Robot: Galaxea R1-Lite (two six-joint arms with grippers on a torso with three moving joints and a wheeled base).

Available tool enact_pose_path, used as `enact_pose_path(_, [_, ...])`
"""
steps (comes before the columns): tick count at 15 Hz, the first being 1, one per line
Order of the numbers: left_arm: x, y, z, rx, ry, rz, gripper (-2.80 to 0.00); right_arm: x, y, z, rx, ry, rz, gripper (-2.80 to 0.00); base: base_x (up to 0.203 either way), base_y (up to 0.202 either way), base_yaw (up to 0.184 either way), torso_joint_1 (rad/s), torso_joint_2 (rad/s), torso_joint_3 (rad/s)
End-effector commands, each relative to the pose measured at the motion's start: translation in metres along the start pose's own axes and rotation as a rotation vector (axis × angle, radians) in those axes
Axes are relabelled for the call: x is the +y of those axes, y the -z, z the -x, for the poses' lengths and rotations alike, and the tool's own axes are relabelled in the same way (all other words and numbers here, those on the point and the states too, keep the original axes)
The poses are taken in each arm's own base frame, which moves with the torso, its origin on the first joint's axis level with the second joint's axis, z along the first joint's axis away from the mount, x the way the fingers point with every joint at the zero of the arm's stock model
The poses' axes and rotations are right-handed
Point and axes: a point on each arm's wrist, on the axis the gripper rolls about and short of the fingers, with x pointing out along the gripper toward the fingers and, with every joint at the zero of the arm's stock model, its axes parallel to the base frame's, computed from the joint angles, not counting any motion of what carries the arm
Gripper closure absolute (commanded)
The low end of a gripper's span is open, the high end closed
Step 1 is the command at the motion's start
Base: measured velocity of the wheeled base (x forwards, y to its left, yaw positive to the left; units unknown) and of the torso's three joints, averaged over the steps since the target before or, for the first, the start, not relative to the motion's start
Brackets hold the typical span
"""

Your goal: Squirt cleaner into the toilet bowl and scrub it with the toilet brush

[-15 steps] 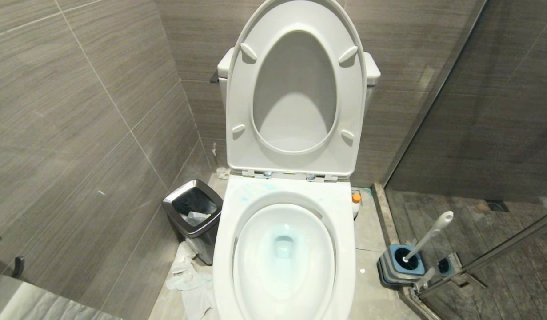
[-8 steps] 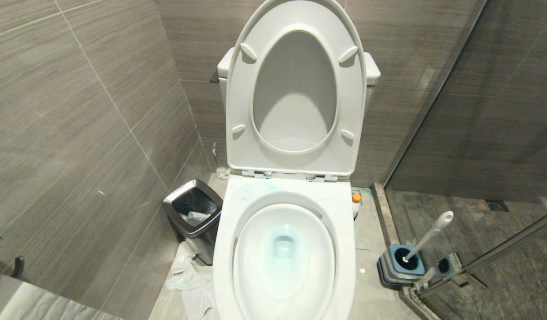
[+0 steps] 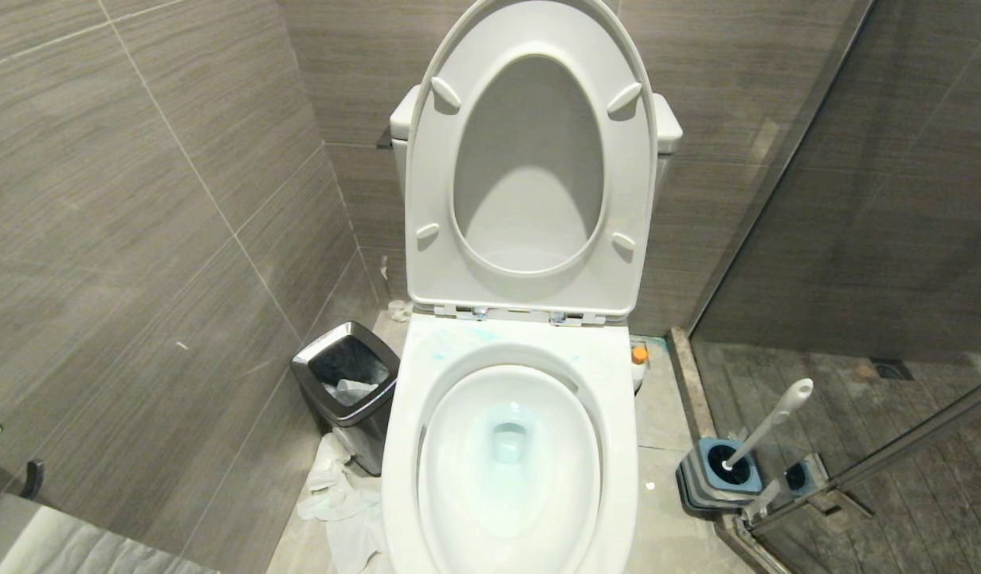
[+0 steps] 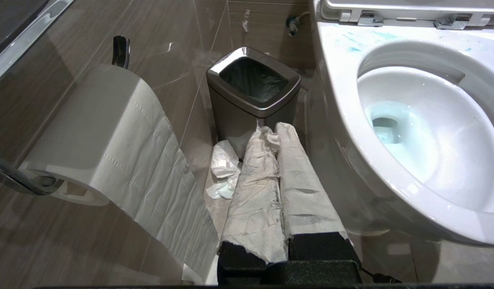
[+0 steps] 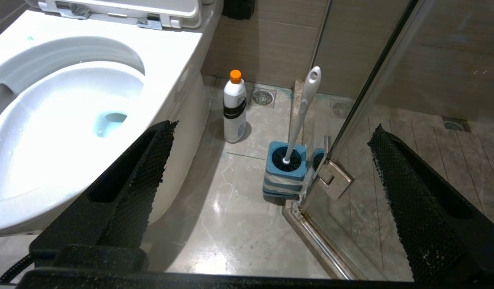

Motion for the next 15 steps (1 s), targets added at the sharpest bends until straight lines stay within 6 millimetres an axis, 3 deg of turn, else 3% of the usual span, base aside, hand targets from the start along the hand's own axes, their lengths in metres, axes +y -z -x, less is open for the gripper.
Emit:
enact_pose_path(1, [0.0,0.002,-0.0006,0.008,0.0,0.001,0.0,0.0,0.0029,-0.0007,0.01,-0.001,0.0,-2.8,0.0,0.0,0.0,0.0,0.0,0.0])
enact_pose_path(15, [0.0,0.0016,-0.0005,0.007,0.0,0.001,0.0,0.0,0.003,-0.0006,0.008,-0.001,0.0,-2.8,0.0,0.0,0.0,0.0,0.0,0.0])
